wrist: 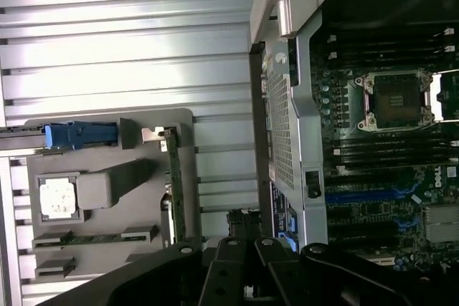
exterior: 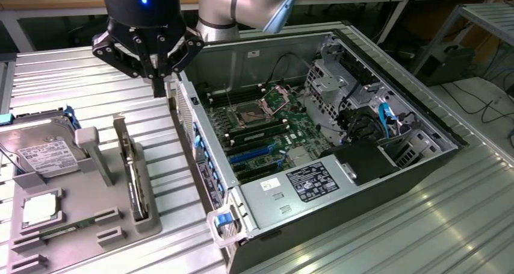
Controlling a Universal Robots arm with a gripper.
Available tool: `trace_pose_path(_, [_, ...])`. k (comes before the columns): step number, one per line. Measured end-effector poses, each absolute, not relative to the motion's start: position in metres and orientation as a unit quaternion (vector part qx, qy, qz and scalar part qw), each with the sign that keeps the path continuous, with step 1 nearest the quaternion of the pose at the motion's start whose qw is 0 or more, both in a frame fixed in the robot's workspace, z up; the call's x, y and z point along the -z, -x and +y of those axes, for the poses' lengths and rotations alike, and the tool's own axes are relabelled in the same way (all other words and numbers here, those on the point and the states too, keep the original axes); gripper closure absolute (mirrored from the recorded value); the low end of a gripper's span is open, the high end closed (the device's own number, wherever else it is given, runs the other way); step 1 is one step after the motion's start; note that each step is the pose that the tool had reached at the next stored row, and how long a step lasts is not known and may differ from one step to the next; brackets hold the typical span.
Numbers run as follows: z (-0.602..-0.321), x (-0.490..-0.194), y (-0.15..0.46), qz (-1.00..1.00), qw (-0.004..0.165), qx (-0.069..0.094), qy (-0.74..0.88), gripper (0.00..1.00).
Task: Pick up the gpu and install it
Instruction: 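Reach for the gpu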
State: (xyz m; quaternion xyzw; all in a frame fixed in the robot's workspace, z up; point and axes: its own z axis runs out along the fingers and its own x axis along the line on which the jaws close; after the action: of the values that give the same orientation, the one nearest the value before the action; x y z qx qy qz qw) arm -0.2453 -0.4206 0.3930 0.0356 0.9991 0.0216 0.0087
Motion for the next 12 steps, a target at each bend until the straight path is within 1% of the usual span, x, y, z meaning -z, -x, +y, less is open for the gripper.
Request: trace_pose_path(12, [-0.422,-0.393,0.261,0.999,0.009,-0.022,-0.035,0.89])
